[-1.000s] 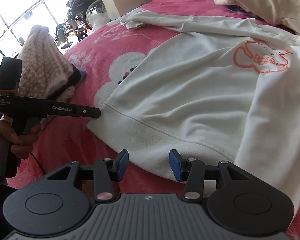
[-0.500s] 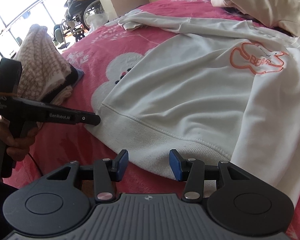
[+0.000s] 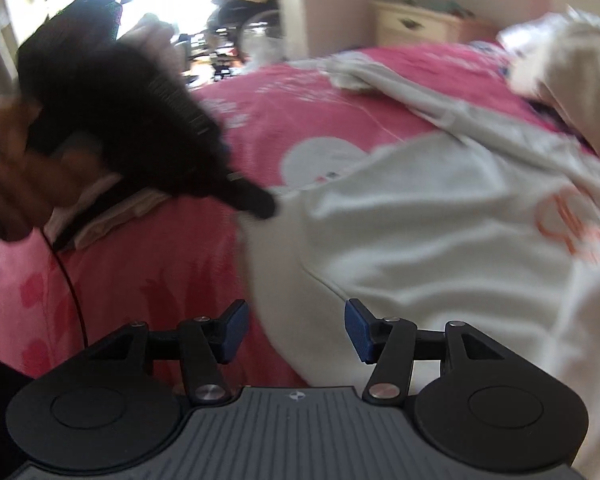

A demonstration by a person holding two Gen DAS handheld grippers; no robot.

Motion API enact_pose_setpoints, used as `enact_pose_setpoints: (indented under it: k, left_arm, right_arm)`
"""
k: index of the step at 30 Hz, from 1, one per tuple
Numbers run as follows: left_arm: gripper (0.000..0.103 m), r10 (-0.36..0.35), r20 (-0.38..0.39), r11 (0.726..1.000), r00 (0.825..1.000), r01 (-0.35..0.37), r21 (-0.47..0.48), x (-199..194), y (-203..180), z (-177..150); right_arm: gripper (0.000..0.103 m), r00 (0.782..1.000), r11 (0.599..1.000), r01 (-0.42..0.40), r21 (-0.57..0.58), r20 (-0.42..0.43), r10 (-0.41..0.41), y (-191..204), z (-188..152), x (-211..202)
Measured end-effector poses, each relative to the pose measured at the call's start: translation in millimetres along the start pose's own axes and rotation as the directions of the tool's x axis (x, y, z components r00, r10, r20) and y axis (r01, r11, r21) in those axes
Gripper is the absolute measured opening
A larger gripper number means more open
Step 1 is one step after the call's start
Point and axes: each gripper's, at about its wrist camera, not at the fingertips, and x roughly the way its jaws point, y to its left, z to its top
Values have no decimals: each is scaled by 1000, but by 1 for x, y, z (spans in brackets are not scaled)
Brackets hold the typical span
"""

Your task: Fold clothes

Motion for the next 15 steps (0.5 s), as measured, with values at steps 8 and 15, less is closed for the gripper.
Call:
enact_pose_setpoints:
  k: [8,15]
  left_arm:
    - [1,-41,-10,998,999,41,-44,0,-2,4]
    - [27,-78,-7,990,997,77,-116,-9,16,5]
  right_arm:
    - [5,999,999,41,1,35,-41,13,6,27]
    - [5,998,996,18,91,62,-24,-2,4,18]
